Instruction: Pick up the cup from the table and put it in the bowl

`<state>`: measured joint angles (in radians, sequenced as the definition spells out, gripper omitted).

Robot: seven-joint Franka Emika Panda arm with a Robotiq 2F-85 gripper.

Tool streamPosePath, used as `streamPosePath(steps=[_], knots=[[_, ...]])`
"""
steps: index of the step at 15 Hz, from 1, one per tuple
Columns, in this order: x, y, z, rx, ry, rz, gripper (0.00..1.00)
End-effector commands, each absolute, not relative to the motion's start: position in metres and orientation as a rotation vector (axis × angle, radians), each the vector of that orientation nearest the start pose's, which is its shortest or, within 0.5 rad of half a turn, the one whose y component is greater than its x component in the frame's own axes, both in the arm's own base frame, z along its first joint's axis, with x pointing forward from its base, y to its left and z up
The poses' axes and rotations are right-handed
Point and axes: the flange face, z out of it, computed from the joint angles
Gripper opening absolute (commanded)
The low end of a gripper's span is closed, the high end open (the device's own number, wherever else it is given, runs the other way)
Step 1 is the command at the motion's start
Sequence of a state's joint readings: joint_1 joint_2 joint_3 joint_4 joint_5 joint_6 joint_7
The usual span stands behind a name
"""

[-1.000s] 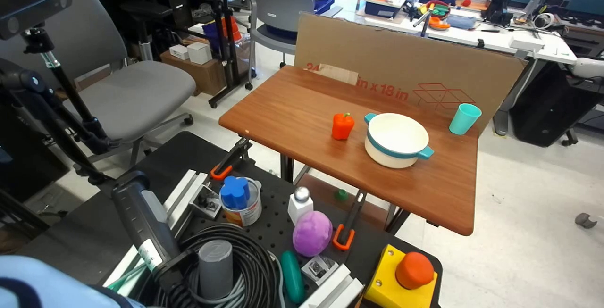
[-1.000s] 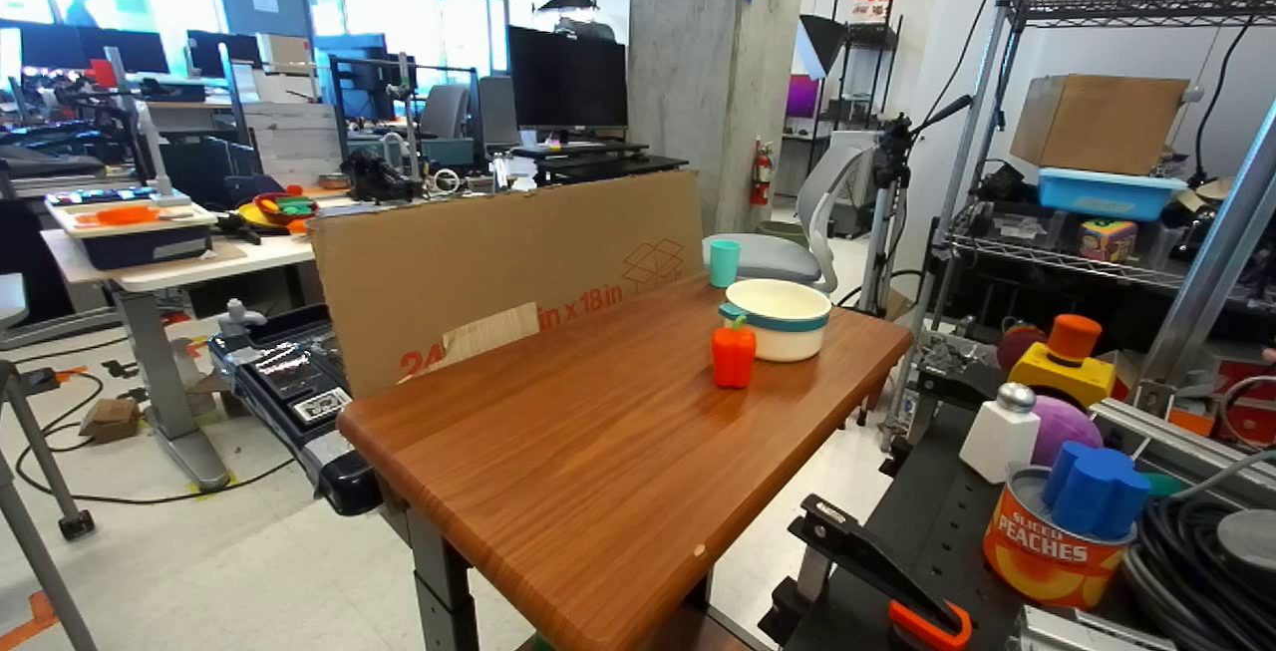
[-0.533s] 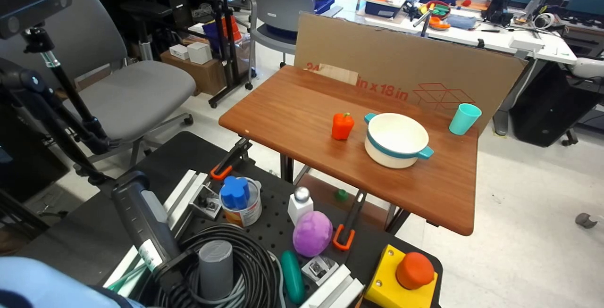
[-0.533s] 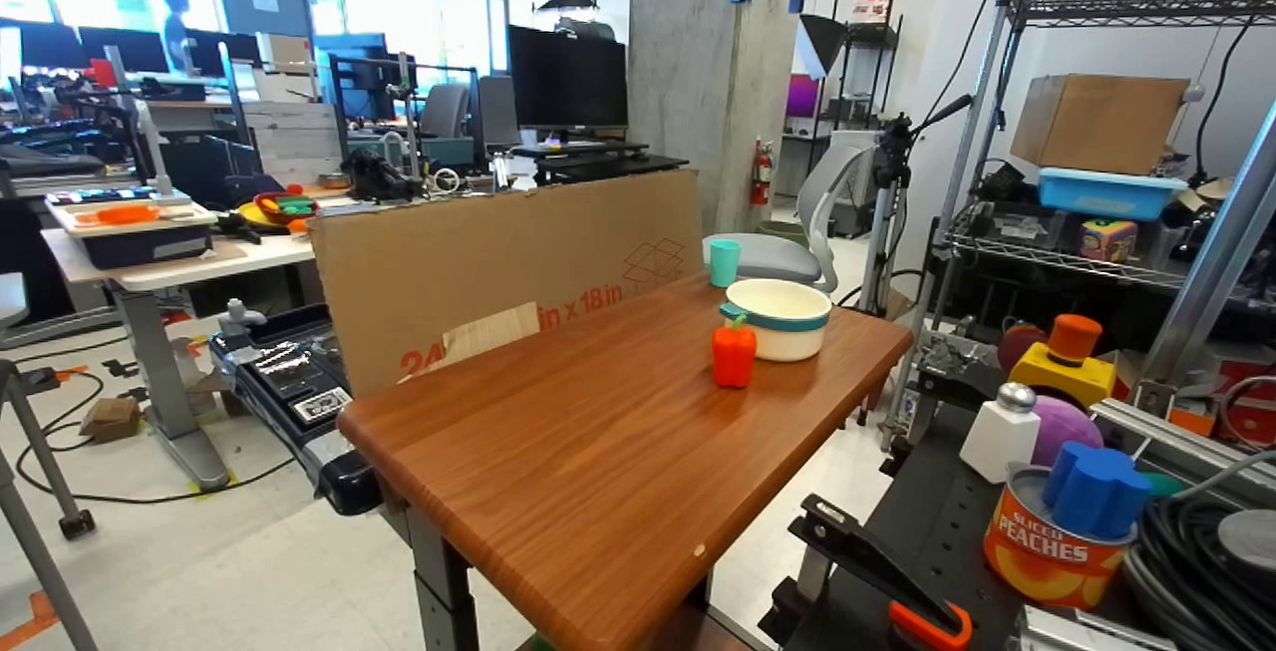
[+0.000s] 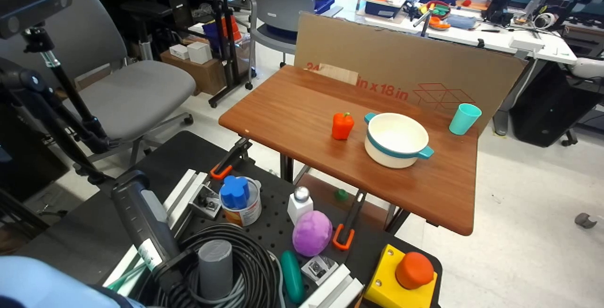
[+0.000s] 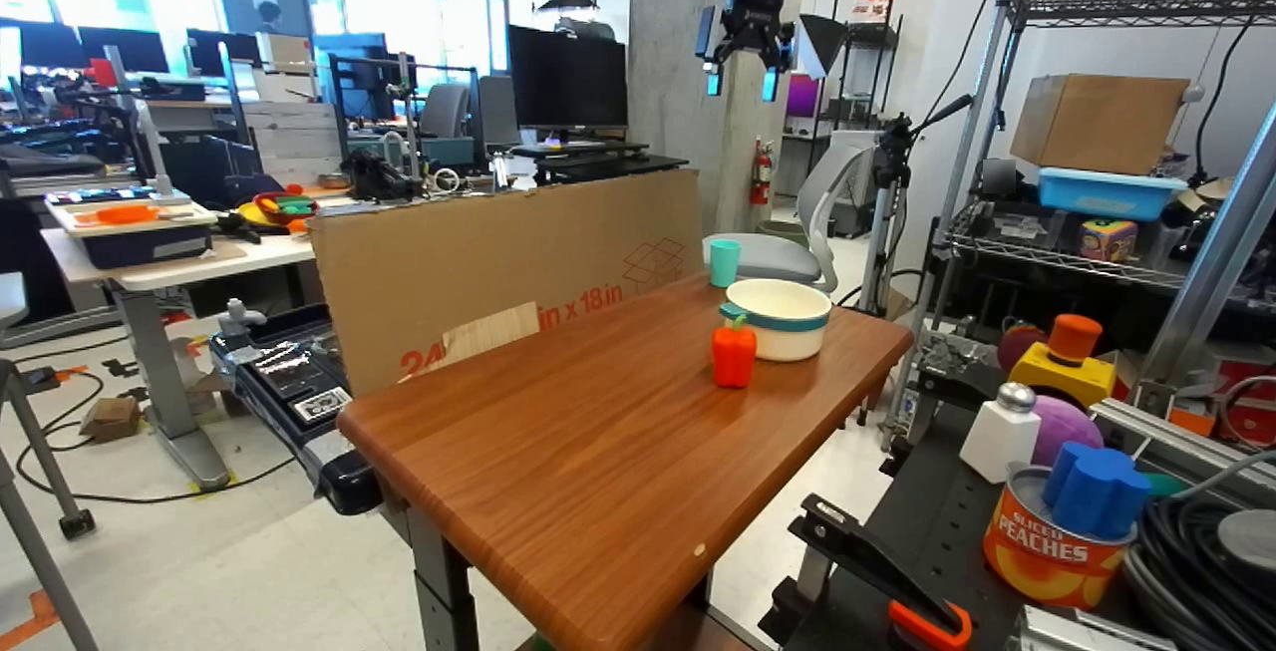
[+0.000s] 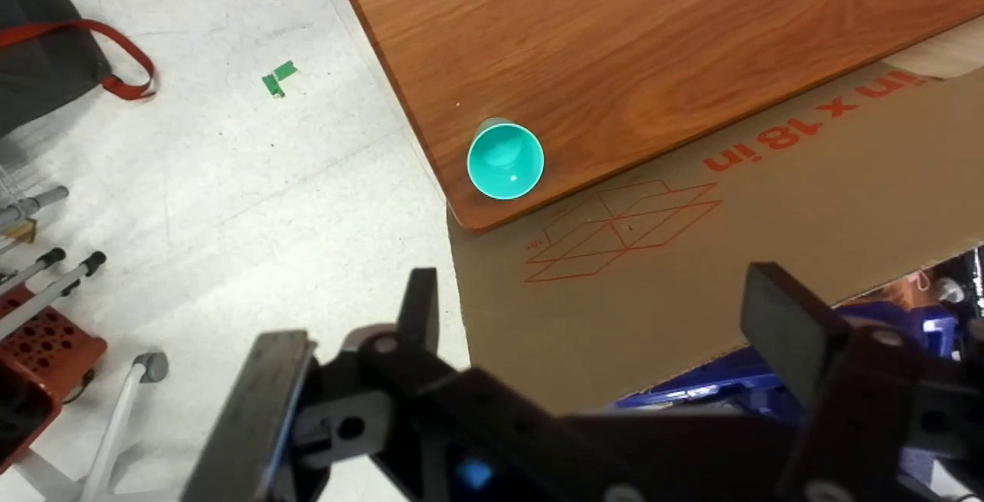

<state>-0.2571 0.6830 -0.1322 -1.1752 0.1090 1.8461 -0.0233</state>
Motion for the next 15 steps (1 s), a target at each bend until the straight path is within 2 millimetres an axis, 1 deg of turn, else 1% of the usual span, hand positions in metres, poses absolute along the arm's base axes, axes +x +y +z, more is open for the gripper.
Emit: streamPosePath(steps=[1, 4, 6, 9, 12, 15], knots=[[0.718, -0.272, 0.365, -2.96, 0.669, -0.037, 1.0], [0.723, -0.291, 0.343, -2.908, 0.757, -0.039, 1.0], [0.724, -0.303, 0.328, -2.907, 0.805, -0.035, 1.0], [0.72, -0.319, 0.304, -2.927, 0.872, -0.001, 1.0], [0.714, -0.329, 0.28, -2.947, 0.917, 0.061, 1.0], [0.71, -0.329, 0.258, -2.953, 0.939, 0.129, 1.0]])
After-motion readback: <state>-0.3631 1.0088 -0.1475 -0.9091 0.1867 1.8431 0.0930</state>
